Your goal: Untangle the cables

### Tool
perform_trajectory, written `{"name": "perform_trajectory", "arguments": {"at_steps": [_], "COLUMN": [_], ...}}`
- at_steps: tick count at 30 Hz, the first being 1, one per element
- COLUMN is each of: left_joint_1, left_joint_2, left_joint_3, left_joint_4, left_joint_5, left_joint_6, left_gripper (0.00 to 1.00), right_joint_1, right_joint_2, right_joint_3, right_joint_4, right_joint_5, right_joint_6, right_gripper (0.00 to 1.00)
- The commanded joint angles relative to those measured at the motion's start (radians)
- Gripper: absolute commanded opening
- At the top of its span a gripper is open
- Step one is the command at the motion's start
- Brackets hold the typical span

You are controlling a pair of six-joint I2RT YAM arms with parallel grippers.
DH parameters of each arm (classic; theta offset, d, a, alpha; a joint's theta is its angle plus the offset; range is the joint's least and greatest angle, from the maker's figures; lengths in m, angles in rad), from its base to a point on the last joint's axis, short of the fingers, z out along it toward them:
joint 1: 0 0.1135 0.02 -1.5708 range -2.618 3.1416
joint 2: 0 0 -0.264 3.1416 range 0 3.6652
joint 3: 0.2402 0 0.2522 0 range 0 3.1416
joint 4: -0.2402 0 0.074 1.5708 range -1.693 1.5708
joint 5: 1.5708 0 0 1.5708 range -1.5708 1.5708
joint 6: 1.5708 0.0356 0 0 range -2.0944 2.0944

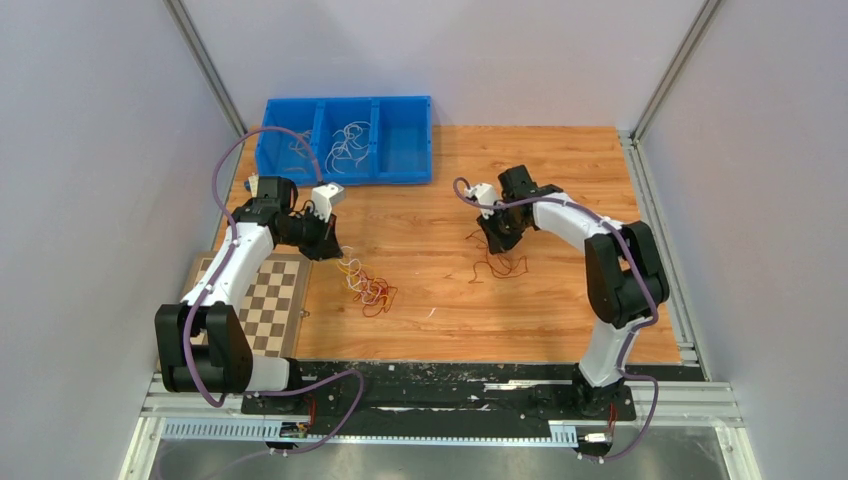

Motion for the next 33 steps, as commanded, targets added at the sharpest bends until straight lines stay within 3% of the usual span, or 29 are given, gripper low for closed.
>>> {"name": "perform_trajectory", "arguments": {"at_steps": [1,9,17,20,23,29,33], "left_joint_1": [-0.004,0.005,0.013,0.013,0.013,0.039,0.038], "left_joint_2": [-0.002,-0.011,0.011,0.021,0.028,0.029,0.04], "left_joint_3": [0.024,-0.018,-0.023,-0.021,-0.016,-0.023,-0.019], "left_joint_4": [0.037,0.09,0.137,0.149,0.147,0.148,0.148], "left_joint_5": [0.004,0.031,0.042,0.042,0.037,0.03,0.038], "left_joint_6": [-0.035,-0.107,-0.141,-0.143,-0.134,-0.119,-0.129], "left_gripper": [0.0,0.0,0.0,0.0,0.0,0.0,0.0], "right_joint_1": [0.006,0.017,0.039,0.04,0.039,0.038,0.037], "right_joint_2": [-0.126,-0.027,0.225,0.272,0.241,0.023,-0.051], "right_joint_3": [0.173,0.53,1.093,1.208,1.147,0.651,0.423], "right_joint_4": [0.005,0.013,0.102,0.161,0.172,0.12,0.037], "right_joint_5": [-0.186,-0.352,-0.362,-0.352,-0.345,-0.334,-0.295], "right_joint_6": [-0.013,0.098,0.256,0.303,0.295,0.158,0.039], "right_gripper": [0.0,0.0,0.0,0.0,0.0,0.0,0.0]}}
